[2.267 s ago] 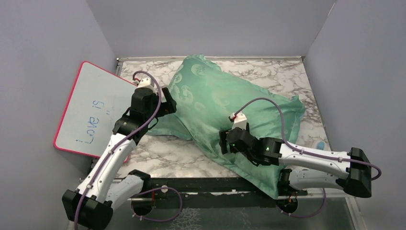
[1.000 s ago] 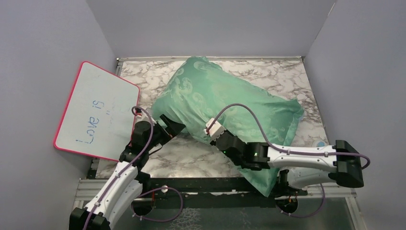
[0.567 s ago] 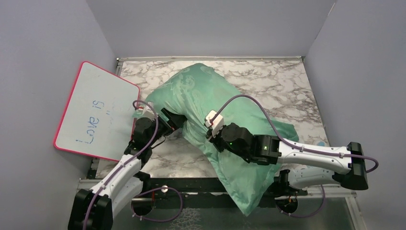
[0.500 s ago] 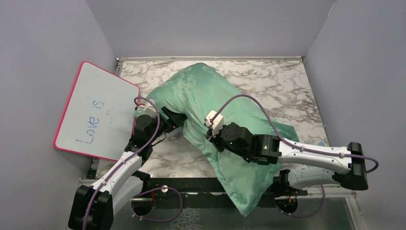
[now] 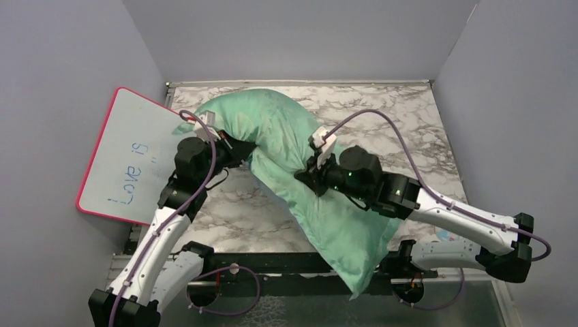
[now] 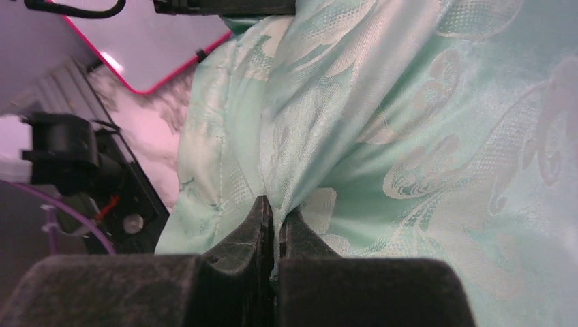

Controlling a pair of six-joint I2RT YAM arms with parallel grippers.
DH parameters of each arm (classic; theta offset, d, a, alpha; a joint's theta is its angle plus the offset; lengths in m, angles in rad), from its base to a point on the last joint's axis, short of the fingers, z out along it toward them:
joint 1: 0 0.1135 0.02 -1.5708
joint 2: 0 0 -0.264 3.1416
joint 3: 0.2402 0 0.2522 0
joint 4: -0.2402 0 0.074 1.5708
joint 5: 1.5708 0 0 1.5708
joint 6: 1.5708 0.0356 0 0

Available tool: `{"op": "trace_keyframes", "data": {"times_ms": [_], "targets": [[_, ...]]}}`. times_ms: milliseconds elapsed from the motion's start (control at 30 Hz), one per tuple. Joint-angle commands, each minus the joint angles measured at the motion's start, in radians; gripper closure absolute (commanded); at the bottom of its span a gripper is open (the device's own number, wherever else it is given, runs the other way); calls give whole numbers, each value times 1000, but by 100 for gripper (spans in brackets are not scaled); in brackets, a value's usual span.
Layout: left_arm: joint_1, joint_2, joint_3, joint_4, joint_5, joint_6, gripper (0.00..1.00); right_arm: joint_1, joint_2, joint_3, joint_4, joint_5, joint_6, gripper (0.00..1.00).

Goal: Remove the pillowcase from the pillow
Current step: Turn over the pillow at the center of the board.

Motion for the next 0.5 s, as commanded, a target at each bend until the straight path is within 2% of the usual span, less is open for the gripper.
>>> {"op": "trace_keyframes", "data": {"times_ms": [0, 67, 133, 167, 233, 300, 367, 467], "targets": [[4, -14, 310, -151, -147, 152, 100, -166, 3, 135, 38, -480, 70, 99], [4, 32, 425, -246, -164, 153, 100, -256, 67, 232, -31, -636, 88, 99], [4, 79, 514, -320, -175, 147, 100, -298, 137, 352, -145, -658, 74, 98], [4, 96, 548, -333, -169, 147, 100, -308, 164, 399, -194, -637, 55, 93], [4, 137, 592, -350, -164, 142, 100, -330, 200, 448, -252, -556, 39, 75], [4, 183, 629, -364, -157, 143, 100, -340, 220, 474, -300, -436, 35, 50], [4, 222, 657, -371, -147, 142, 100, -339, 223, 516, -372, -338, 43, 41], [4, 267, 679, -383, -145, 146, 100, -339, 155, 532, -383, -343, 17, 27]]}}
